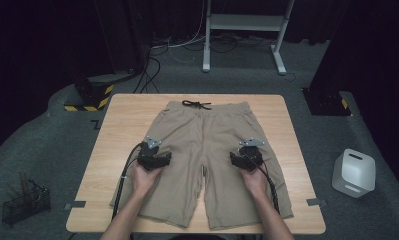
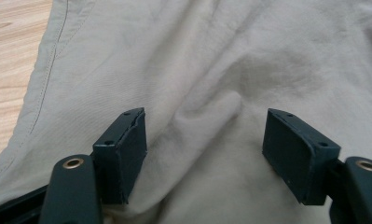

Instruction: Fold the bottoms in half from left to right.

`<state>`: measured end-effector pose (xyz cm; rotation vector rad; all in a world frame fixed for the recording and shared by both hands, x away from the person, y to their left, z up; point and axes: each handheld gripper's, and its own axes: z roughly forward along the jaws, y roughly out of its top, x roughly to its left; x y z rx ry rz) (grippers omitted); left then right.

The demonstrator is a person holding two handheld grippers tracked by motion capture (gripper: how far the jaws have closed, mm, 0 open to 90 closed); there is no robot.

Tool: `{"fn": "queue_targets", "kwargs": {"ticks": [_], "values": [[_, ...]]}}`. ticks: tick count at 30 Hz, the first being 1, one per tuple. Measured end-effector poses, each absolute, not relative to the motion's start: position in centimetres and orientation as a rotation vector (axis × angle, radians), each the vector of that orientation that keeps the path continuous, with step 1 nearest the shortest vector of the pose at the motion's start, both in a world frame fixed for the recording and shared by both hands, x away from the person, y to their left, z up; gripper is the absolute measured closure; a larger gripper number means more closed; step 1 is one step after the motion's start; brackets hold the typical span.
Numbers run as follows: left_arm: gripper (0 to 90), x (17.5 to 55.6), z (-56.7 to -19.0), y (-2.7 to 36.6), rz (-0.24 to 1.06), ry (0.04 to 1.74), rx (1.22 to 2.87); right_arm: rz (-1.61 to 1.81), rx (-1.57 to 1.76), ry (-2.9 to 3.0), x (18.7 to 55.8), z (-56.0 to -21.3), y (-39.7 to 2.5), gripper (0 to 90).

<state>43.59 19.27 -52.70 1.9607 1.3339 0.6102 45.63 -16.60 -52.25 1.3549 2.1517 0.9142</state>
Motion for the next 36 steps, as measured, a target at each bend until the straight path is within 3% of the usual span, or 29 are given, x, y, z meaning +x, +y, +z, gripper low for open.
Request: {"fn": "queue_targets", "kwargs": {"ticks": [36], "values": [[33.0, 34.8, -52.7, 18.7, 0.616, 1.353, 1.940, 0.955, 1.267, 2.222, 37.4, -52.4, -16.4, 40.3]]}}
